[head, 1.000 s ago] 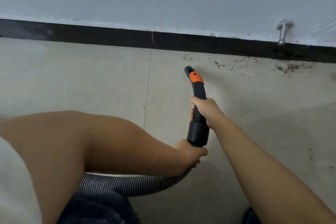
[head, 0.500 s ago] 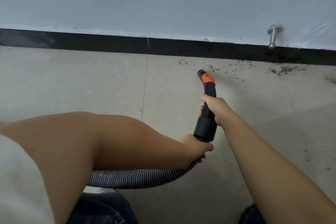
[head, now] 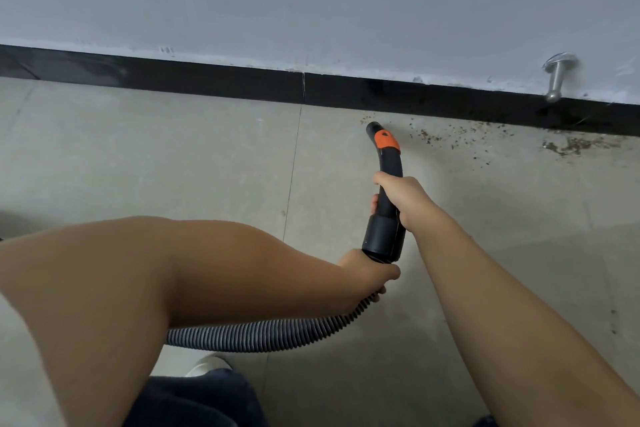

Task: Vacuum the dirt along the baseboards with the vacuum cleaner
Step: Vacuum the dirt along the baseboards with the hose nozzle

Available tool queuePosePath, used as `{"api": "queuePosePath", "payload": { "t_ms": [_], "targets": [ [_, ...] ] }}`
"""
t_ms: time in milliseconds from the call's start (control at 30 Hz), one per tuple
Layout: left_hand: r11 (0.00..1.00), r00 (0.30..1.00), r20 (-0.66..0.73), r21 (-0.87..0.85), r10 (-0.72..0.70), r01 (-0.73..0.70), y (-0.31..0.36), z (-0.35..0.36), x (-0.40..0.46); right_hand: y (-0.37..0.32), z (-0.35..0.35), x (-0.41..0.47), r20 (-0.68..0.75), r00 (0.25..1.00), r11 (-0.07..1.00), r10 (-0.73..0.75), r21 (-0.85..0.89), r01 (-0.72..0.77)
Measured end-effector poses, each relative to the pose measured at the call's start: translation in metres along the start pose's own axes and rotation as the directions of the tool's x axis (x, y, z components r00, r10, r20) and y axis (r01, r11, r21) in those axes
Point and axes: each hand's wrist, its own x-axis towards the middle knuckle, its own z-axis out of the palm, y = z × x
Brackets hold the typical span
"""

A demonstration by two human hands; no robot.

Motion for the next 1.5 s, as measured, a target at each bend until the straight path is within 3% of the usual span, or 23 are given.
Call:
{"api": "queuePosePath", "payload": {
  "t_ms": [533, 867, 1233, 1500],
  "targets": [
    [0.998, 0.999, -0.041, -0.046, 0.032, -0.034, 0.022, -0.008, 0.016, -0.026, 0.001, 0.019, -0.018, 1.0, 1.0, 0.005, -0.01, -0.005],
    [0.993, 1.0, -0.021, -0.12, 0.017, -0.02, 0.015, -0.002, 0.012, -0.026, 0.009, 0.013, 0.055, 0.998, 0.995, 0.007, -0.095, -0.002],
    [0.999, 0.999, 0.042, -0.047, -0.008, 0.01, -0.001, -0.001, -0.004, -0.006, 0.005, -0.002, 0.041, 0.999, 0.997, 0.031, -0.068, -0.028],
    [0.997, 0.998, 0.066, 0.07, 0.003, -0.007, 0.001, 0.01, -0.002, 0.01, -0.026, -0.007, -0.079, 0.994, 0.987, 0.078, 0.147, -0.066]
  ]
}}
